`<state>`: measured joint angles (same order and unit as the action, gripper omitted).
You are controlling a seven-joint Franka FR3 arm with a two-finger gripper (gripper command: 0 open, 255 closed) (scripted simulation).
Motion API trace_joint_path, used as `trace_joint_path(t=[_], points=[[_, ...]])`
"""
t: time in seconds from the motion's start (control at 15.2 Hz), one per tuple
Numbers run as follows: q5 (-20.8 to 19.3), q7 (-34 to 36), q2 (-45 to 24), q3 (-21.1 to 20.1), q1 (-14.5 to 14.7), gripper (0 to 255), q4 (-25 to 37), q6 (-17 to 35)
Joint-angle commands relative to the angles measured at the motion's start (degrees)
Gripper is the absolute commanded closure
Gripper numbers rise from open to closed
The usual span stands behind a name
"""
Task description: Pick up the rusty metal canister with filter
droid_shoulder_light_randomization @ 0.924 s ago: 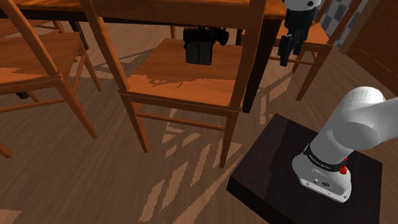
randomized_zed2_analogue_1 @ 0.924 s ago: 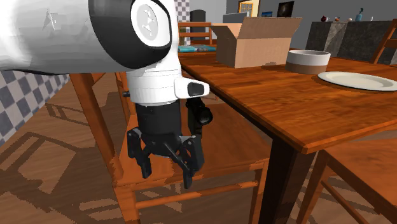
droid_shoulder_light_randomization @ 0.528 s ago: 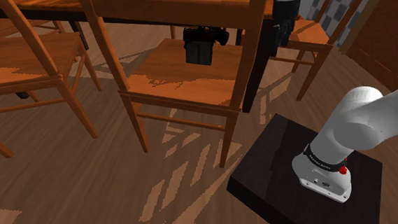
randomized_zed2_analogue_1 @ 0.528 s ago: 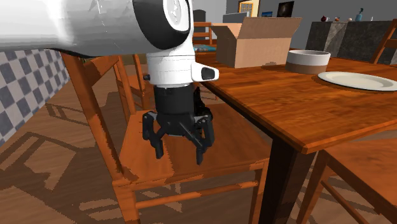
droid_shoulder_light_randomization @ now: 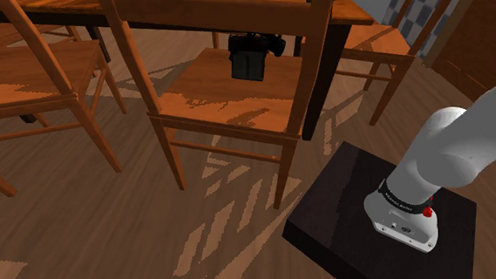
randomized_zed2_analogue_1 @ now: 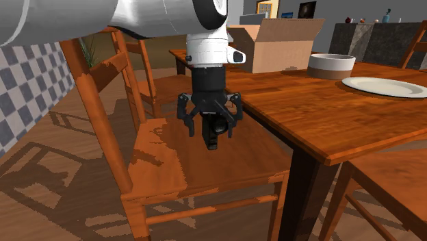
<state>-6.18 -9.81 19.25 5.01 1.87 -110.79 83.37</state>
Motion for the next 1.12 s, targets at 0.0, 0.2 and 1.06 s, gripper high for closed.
trace_joint_path(t=[0.0,0.2,1.06], points=[[0.36,-2.36,-4.56,0.36,0.44,0,5.04,-0.54],[1.12,-5.86,-11.84,0.72,0.88,0,14.01,-2.34],[3.1,-12.77,-27.91,0.54,1.09,0,31.74,-4.35]])
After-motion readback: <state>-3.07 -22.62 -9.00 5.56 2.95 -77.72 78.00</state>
